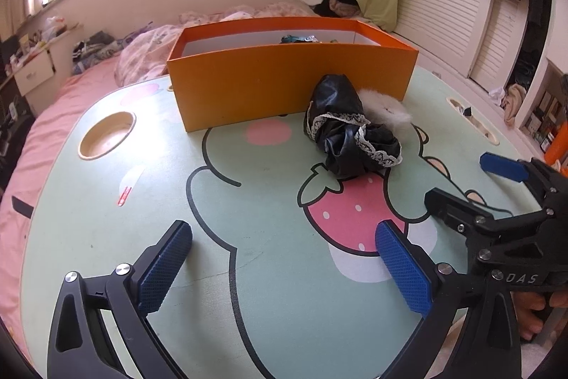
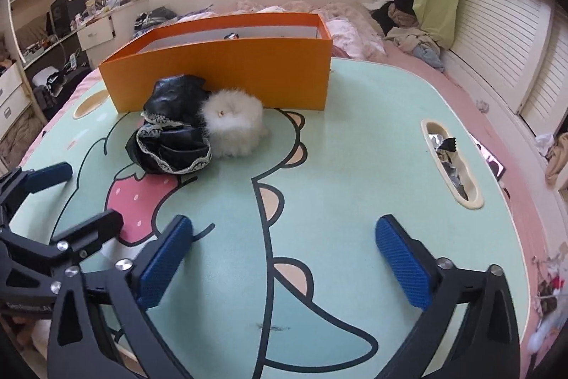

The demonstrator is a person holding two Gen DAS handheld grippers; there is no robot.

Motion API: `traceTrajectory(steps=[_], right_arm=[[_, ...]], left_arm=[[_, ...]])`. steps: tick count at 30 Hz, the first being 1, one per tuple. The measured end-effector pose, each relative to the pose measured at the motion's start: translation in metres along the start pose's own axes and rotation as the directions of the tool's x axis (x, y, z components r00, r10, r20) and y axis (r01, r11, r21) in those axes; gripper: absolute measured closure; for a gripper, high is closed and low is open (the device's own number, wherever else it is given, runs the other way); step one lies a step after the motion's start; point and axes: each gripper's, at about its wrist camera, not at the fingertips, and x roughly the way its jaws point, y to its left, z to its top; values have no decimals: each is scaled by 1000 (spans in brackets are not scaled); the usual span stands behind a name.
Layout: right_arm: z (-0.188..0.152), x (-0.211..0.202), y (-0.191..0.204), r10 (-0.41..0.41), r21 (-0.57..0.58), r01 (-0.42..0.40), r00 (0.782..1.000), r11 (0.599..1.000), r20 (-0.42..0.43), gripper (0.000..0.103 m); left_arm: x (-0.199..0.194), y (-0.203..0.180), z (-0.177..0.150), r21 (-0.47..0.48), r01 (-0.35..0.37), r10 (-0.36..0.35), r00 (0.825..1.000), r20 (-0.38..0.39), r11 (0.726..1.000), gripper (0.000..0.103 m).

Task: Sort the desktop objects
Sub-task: 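Grasp the white pompom in the box with the right tool, place it on the table, then grasp the green toy car in the box with the left tool, place it on the table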

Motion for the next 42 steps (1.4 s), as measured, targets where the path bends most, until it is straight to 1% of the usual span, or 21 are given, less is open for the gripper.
traceTrajectory(steps=[3, 5, 6, 8, 10, 11, 12, 14, 16, 17, 18, 22, 25, 26, 27, 29, 32, 34, 37, 40, 42], right_arm=[[-1, 2, -3, -6, 14, 6, 1000, 1000, 2, 0], [0, 3, -3, -9, 15, 9, 1000, 1000, 3, 1], [-1, 4, -2, -11, 16, 11, 1000, 1000, 4, 1], [-1, 5, -2, -13, 17, 13, 1000, 1000, 5, 0], [-2, 5, -1, -14, 17, 14, 1000, 1000, 6, 1], [-2, 5, -1, -13, 17, 13, 1000, 1000, 7, 1], [-2, 5, -1, -13, 17, 13, 1000, 1000, 7, 1], [-2, 5, -2, -12, 17, 12, 1000, 1000, 8, 1], [-2, 5, -2, -10, 17, 10, 1000, 1000, 9, 1], [-2, 5, -2, -11, 17, 11, 1000, 1000, 8, 1], [-2, 5, -2, -11, 17, 11, 1000, 1000, 9, 1], [-2, 5, -2, -8, 16, 8, 1000, 1000, 10, 1], [-2, 6, -2, -7, 16, 7, 1000, 1000, 10, 1], [-2, 6, -2, -8, 17, 8, 1000, 1000, 10, 1], [-2, 6, -2, -8, 17, 7, 1000, 1000, 10, 1], [-1, 7, -2, -7, 16, 7, 1000, 1000, 10, 1], [0, 7, -3, -5, 16, 5, 1000, 1000, 11, 1], [0, 8, -3, -5, 18, 5, 1000, 1000, 13, 1], [1, 9, -3, -6, 17, 6, 1000, 1000, 14, 1], [1, 9, -4, -5, 19, 5, 1000, 1000, 15, 1], [0, 9, -4, -3, 20, 3, 1000, 1000, 17, 1]], left_arm=[[-22, 10, 14, -46, 21, -16, 995, 94, 999, 6], [-34, 8, 33, -43, 17, -12, 993, 116, 999, 8], [-33, 8, 48, -48, 29, -24, 993, 113, 998, 12], [-28, 2, 79, -60, 101, -96, 992, 84, 993, 22], [-10, -2, 115, -98, 180, -178, 984, 23, 979, 30], [4, -3, 134, -130, 200, -204, 979, -19, 971, 34], [20, -5, 151, -159, 206, -219, 974, -66, 965, 35], [54, -7, 176, -214, 197, -232, 960, -154, 957, 36], [86, -7, 191, -267, 137, -201, 953, -227, 954, 38], [99, -6, 194, -289, 100, -176, 952, -250, 952, 45], [109, -5, 198, -308, 81, -168, 949, -267, 948, 49], [138, -6, 205, -367, 86, -211, 925, -315, 926, 51], [151, -10, 210, -356, 39, -167, 927, -336, 934, 57], [154, -11, 210, -345, 25, -148, 931, -335, 938, 61], [155, -12, 210, -330, 10, -123, 937, -327, 944, 70], [157, -11, 211, -318, 8, -113, 943, -313, 948, 79], [154, -2, 207, -305, 64, -154, 947, -283, 950, 79], [147, 5, 204, -325, 121, -209, 945, -250, 938, 79], [116, 12, 201, -338, 225, -289, 945, -152, 914, 80], [64, 15, 195, -288, 296, -314, 949, -18, 911, 80], [28, 19, 180, -253, 339, -333, 941, 66, 906, 80]])
